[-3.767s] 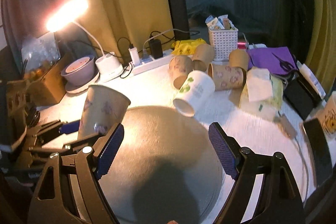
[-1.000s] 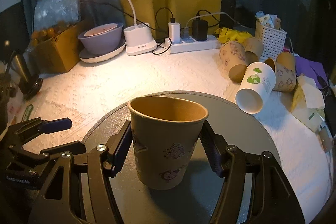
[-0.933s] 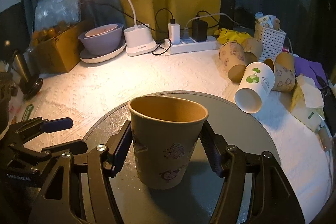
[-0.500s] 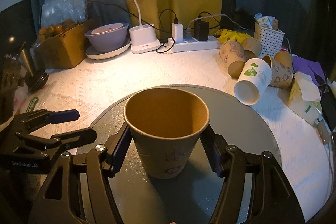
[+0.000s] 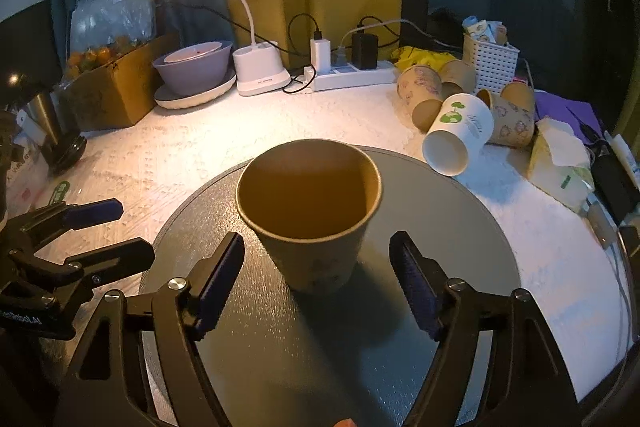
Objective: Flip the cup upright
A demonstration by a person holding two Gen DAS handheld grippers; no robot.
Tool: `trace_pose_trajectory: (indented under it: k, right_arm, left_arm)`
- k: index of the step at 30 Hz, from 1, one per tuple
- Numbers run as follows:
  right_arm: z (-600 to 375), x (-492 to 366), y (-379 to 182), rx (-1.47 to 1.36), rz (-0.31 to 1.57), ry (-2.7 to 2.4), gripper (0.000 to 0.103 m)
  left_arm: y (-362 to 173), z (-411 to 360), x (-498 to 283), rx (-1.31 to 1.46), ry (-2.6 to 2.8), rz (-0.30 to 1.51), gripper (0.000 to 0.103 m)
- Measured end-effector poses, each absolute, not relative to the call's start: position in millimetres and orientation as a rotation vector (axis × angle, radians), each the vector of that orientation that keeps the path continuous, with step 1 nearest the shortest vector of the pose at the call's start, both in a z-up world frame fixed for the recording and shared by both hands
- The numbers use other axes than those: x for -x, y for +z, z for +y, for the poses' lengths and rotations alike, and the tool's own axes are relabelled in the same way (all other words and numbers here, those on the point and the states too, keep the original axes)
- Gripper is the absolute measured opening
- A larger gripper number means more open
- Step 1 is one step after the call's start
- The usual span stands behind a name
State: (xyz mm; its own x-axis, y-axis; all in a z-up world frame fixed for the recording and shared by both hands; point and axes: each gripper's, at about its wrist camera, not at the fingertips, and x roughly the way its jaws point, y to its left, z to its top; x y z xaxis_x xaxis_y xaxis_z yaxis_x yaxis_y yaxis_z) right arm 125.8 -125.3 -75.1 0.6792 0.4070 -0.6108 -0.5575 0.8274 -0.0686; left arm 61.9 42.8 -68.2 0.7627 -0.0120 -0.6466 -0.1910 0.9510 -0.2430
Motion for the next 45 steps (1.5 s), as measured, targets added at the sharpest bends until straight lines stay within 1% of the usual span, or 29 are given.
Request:
trace_pose_trajectory:
  k: [12,28,45]
  right_arm:
    - [-152.8,-93.8,-69.5,0.206,0.607,0.537,0.078]
    - [-202.1,-54.7,-41.9,0.145,0.509,0.472,0.078]
    - [-218.8,-12.4,14.0,0.153,0.354,0.446,0.078]
  left_arm:
    - [-51.0,12.2,-38.4,0.244,0.101,0.679,0.091]
    - [-16.3,-30.5,-28.8,0.141,0.048,0.625,0.091]
    - [36.5,-51.4,-1.1,0.040,0.029,0.441,0.091]
